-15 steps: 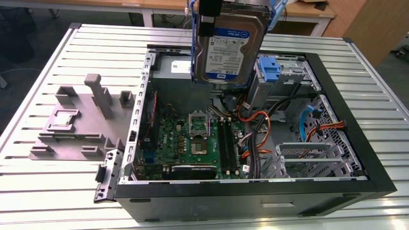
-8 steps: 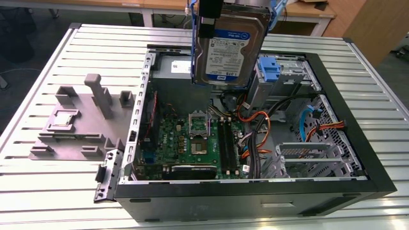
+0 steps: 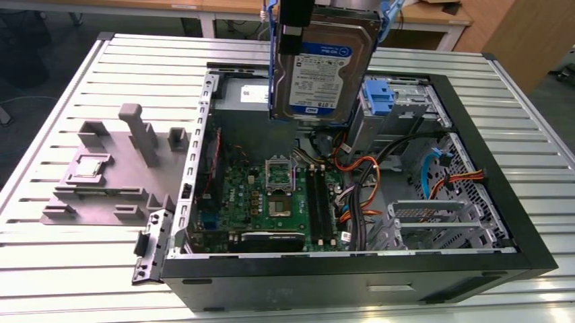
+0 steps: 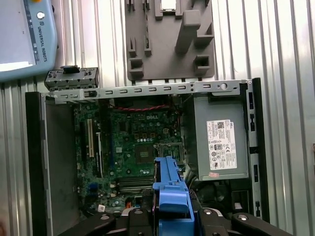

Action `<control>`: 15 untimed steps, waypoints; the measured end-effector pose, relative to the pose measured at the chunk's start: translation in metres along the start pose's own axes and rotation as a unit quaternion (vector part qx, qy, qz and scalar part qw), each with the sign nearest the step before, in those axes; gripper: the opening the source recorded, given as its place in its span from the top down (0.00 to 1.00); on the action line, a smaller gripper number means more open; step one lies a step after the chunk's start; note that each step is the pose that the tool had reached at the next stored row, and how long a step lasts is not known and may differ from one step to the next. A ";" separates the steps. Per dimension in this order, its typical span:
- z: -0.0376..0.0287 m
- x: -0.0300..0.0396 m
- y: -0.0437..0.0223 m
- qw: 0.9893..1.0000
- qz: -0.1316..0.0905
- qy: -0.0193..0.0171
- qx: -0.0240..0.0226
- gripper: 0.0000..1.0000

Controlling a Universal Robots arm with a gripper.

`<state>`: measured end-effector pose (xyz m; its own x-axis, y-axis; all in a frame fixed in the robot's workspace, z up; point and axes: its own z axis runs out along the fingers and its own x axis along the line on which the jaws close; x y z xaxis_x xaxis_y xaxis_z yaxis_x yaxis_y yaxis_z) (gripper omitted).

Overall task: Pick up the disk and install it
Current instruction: 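Insert the disk into the insertion slot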

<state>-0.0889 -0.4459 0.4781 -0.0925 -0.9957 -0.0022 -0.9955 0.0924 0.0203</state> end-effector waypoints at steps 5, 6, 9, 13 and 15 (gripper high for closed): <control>0.0000 0.0017 -0.0001 1.000 0.000 0.001 0.000 0.63; 0.0000 0.0021 -0.0002 1.000 0.000 0.001 0.000 0.63; 0.0000 0.0039 -0.0004 1.000 0.000 0.002 0.000 0.63; 0.0001 0.0084 -0.0008 1.000 0.000 0.002 0.000 0.63; 0.0002 0.0108 -0.0010 1.000 0.000 0.002 0.000 0.63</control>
<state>-0.0890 -0.4567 0.4778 -0.0926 -0.9957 0.0024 -0.9955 0.0926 0.0199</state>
